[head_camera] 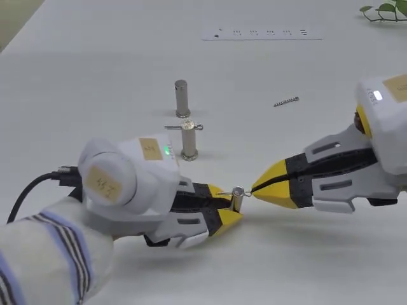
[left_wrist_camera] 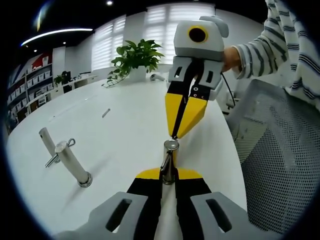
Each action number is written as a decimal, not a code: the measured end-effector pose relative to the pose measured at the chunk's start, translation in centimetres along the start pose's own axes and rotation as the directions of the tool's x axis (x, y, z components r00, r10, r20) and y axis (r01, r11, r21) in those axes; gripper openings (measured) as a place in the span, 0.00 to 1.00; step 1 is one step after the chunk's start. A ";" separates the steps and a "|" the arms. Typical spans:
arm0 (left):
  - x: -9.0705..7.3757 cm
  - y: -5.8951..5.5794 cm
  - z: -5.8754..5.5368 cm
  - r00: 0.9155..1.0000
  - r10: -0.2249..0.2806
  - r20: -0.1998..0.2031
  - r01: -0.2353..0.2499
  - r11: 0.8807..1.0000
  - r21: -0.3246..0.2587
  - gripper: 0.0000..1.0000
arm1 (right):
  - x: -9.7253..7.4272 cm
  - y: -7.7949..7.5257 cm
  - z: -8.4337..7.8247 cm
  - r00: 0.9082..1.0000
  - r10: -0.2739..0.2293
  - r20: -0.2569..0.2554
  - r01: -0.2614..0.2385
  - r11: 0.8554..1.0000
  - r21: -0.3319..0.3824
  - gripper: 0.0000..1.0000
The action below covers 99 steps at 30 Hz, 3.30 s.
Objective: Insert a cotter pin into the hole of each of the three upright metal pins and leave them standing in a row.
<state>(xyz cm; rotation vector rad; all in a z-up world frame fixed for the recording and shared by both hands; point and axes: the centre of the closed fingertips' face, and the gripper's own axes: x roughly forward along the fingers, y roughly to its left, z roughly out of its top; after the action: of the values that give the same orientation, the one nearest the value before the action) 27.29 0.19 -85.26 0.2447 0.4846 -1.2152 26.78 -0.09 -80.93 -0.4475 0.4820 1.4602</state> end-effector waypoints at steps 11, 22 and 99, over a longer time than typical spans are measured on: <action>0.0 0.0 0.0 1.000 0.006 0.004 -0.006 1.000 -0.008 0.07 | 0.1 -0.1 0.3 1.000 -0.010 0.006 0.010 1.000 0.011 0.04; 0.3 -0.1 -0.7 0.997 0.025 -0.066 -0.022 0.998 0.054 0.11 | -0.2 -0.2 0.0 0.999 -0.036 0.025 0.033 0.996 0.083 0.14; -8.8 1.0 0.8 0.965 0.252 0.065 -0.222 0.928 -0.300 0.99 | 4.9 -0.5 -2.7 0.996 -0.043 0.077 0.031 0.988 0.152 0.11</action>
<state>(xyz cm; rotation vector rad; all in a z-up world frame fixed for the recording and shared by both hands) 26.08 7.49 -80.40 -0.0119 0.5216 -0.9008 27.45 2.39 -85.92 -0.2756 0.5135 1.3894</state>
